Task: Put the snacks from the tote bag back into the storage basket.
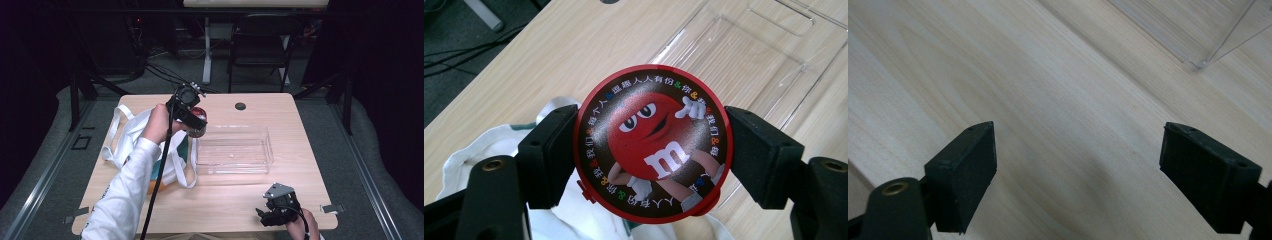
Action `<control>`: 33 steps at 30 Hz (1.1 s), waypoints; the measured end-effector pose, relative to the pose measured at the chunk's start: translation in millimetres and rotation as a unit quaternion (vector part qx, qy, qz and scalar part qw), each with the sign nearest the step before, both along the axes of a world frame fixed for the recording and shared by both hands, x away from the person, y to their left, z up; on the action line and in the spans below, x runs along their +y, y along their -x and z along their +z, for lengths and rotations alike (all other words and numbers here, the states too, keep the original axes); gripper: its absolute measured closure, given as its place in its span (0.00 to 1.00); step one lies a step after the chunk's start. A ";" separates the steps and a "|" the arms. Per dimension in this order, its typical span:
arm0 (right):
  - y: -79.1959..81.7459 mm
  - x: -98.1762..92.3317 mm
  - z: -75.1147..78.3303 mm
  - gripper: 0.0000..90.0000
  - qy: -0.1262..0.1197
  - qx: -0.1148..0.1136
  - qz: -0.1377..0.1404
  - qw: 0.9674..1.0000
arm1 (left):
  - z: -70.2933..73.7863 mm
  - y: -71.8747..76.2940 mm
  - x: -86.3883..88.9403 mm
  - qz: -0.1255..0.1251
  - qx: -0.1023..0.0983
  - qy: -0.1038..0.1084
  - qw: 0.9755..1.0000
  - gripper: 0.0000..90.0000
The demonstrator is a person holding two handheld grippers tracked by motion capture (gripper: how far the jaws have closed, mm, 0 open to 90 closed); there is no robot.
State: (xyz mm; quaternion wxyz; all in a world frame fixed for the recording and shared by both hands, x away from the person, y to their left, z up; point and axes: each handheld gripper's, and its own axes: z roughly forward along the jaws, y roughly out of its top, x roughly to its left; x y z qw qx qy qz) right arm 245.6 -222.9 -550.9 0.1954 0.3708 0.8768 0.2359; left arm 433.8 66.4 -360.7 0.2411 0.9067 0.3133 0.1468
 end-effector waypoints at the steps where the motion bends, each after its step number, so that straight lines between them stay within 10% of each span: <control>1: 0.1 0.0 0.0 0.16 0.000 0.000 0.000 1.000 | 0.0 0.0 0.0 0.000 0.000 0.000 1.000 0.29; 33: 0.4 -0.1 -0.2 0.16 -0.002 0.000 0.001 1.000 | -49.7 1.0 -27.9 -0.031 0.043 0.020 0.998 0.29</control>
